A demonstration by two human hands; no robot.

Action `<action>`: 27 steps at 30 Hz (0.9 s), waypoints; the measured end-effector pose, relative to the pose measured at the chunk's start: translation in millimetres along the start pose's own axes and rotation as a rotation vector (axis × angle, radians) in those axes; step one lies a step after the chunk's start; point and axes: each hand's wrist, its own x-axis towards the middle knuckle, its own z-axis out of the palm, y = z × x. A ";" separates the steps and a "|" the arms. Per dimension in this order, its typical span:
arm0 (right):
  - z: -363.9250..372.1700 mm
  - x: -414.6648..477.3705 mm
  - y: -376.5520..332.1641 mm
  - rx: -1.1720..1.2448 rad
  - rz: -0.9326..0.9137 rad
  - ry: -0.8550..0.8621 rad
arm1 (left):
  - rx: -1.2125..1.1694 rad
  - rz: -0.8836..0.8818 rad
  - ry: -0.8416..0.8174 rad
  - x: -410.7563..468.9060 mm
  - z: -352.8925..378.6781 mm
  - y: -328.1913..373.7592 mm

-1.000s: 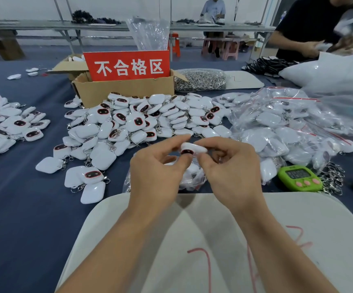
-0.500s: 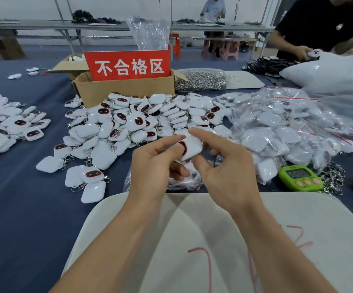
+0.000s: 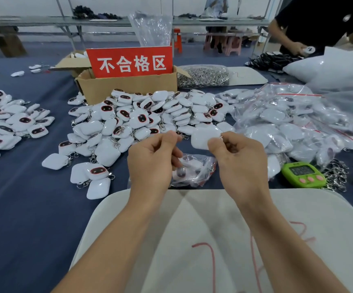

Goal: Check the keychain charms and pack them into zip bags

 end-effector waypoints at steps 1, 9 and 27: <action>-2.6 1.9 1.3 -0.064 -0.004 0.029 | 0.036 0.020 0.040 1.8 -2.0 -1.0; -20.6 5.0 -0.8 -0.452 -0.080 0.067 | 0.810 0.242 -0.016 -16.5 4.9 -4.8; -7.4 3.3 9.4 -0.500 -0.113 -0.220 | 0.405 0.343 -0.283 -16.6 1.0 -5.2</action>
